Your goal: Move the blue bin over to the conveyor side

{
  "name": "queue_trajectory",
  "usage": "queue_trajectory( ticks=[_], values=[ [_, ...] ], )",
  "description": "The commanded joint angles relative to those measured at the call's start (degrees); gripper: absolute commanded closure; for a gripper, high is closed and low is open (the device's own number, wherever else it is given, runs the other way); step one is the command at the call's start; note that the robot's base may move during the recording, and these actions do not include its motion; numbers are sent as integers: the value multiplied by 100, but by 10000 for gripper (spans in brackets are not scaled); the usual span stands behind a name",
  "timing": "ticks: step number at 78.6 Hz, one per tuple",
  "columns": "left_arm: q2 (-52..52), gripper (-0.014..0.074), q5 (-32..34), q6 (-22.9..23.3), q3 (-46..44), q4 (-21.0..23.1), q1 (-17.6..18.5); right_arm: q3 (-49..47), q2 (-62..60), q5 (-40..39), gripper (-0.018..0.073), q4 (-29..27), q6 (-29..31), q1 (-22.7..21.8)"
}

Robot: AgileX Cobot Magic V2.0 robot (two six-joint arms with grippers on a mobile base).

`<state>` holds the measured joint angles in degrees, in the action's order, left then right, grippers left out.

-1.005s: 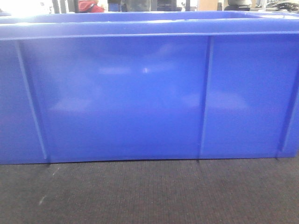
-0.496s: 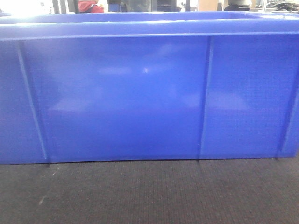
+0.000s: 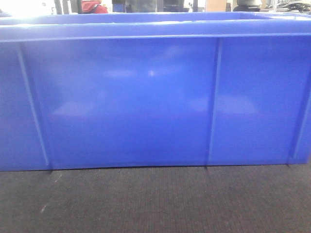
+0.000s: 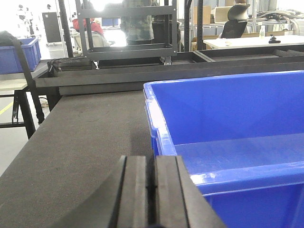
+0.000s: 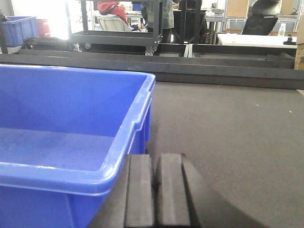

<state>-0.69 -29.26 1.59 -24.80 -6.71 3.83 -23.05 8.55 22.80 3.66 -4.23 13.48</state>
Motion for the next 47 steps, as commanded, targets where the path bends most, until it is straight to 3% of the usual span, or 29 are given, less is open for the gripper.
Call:
queue_trajectory(
  ticks=[1, 36, 47],
  values=[
    [35, 616, 125, 9, 8, -9, -20, -2, -32, -180, 648, 75, 23, -13],
    [35, 616, 125, 9, 8, 30, -28, -2, -32, -180, 648, 75, 23, -13],
    [69, 616, 59, -15, 63, 120, -379, -2, -32, -180, 648, 75, 23, -13]
  ],
)
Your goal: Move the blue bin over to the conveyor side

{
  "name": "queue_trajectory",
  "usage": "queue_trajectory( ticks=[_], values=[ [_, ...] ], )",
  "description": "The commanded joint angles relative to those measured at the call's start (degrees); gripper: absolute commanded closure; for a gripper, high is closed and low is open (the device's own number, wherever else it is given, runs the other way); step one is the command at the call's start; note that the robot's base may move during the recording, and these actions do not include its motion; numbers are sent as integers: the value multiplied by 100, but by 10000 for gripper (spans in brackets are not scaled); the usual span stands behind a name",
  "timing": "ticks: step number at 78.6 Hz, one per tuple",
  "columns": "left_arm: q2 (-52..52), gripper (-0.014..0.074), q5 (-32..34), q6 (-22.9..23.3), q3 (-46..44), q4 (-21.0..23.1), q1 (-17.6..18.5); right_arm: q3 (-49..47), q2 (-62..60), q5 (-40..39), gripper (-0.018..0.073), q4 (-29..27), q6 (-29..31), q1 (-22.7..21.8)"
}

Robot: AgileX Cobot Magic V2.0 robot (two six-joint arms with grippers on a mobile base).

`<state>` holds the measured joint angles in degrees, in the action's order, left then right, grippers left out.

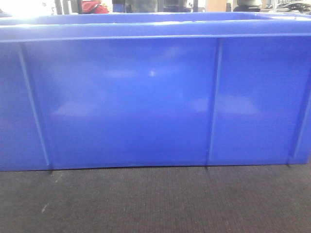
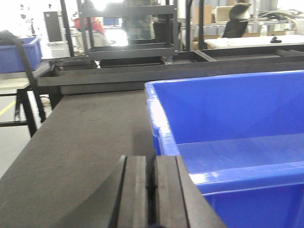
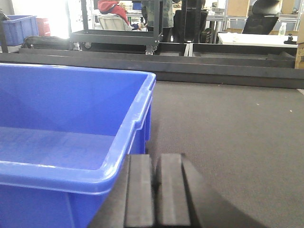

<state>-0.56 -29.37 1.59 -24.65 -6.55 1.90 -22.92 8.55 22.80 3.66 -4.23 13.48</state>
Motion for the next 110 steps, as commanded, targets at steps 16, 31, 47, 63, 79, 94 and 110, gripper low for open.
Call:
queue_trajectory(
  ticks=[16, 31, 47, 63, 79, 94, 110],
  values=[
    [56, 616, 589, -14, 862, 375, -552, -14, -43, -178, 648, 75, 23, -13],
    [56, 616, 1891, -14, 1958, 438, -541, -14, -43, -189, 648, 75, 23, -13],
    [56, 616, 2884, -14, 2465, 494, -541, -14, -43, -189, 648, 75, 23, -13],
    [56, 616, 2903, -14, 2465, 504, -541, -14, -43, -189, 648, 75, 23, -13],
    [56, 616, 2903, -14, 2465, 504, -541, -14, -43, -189, 648, 75, 23, -13],
    [56, 616, 2903, -14, 2465, 504, -541, -14, -43, -189, 648, 75, 23, -13],
    [56, 616, 2903, -14, 2465, 504, -541, -14, -43, -189, 648, 75, 23, -13]
  ],
)
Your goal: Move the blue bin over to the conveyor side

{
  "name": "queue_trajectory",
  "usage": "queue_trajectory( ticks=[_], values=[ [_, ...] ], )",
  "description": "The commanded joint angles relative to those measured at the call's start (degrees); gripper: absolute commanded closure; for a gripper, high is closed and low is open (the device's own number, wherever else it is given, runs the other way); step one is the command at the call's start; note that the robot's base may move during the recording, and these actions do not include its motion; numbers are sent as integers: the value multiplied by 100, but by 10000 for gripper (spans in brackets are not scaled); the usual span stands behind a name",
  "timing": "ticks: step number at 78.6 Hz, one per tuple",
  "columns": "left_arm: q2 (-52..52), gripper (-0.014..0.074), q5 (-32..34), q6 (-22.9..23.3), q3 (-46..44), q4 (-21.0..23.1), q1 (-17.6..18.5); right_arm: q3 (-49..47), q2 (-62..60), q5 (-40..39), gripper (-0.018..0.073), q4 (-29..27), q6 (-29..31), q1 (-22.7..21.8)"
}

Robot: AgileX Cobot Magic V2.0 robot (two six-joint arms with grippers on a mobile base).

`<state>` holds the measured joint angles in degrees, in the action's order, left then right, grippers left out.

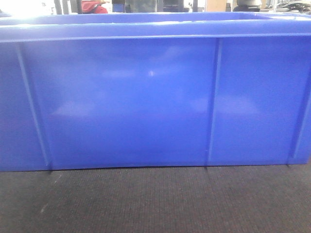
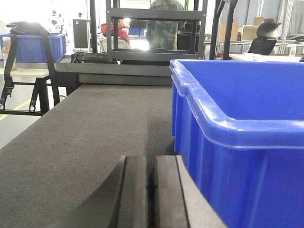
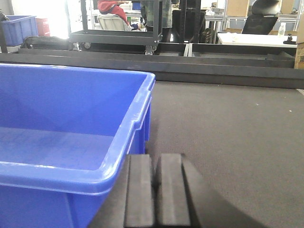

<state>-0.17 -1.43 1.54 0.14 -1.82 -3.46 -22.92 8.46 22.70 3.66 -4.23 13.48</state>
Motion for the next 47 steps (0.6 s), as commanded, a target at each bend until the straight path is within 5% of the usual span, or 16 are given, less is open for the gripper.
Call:
queue_trajectory(
  ticks=[1, 21, 32, 47],
  values=[
    [17, 616, 109, -9, -14, 31, -5, -14, -34, -180, 648, 75, 23, -13],
    [17, 616, 109, -9, -14, 31, -5, 79, -58, -272, 648, 52, 61, -79],
    [17, 616, 109, -9, -14, 31, -5, 629, -70, -915, 648, -628, 821, -464],
    [17, 616, 109, -9, -14, 31, -5, 1542, -415, -1547, 648, -816, 880, -890]
  ],
)
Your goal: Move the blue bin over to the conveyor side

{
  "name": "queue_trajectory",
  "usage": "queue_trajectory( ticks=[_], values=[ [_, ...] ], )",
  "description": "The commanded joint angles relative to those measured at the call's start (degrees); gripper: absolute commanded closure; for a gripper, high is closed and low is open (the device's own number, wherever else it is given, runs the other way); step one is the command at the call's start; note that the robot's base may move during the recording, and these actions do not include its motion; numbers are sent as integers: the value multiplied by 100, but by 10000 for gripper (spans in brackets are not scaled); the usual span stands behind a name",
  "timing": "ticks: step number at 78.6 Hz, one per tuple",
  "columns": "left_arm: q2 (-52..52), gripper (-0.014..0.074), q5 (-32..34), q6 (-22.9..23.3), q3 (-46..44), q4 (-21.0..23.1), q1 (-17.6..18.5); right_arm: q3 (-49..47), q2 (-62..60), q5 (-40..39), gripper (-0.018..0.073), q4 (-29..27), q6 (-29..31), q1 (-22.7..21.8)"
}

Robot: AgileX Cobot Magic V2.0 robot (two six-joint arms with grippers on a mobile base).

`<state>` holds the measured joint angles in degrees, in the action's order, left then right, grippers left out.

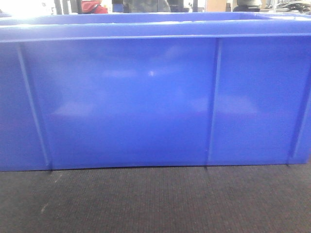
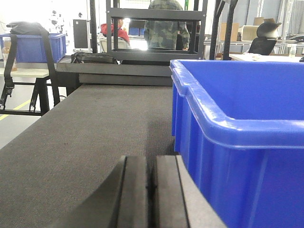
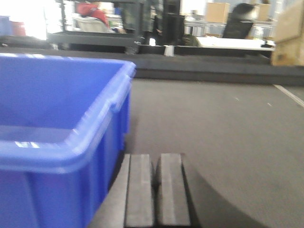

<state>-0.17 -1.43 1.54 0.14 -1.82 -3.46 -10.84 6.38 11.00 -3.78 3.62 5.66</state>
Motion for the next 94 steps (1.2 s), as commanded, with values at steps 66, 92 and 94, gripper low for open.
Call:
queue_trajectory(
  ticks=[66, 92, 94],
  values=[
    [17, 616, 143, -9, -14, 31, -15, 1084, -638, -541, 648, -140, 95, -388],
    [17, 616, 143, -9, -14, 31, -15, 1084, -638, -541, 648, -140, 95, -388],
    [17, 616, 143, -9, -14, 31, -15, 1084, -638, -541, 648, -140, 95, -388]
  ],
)
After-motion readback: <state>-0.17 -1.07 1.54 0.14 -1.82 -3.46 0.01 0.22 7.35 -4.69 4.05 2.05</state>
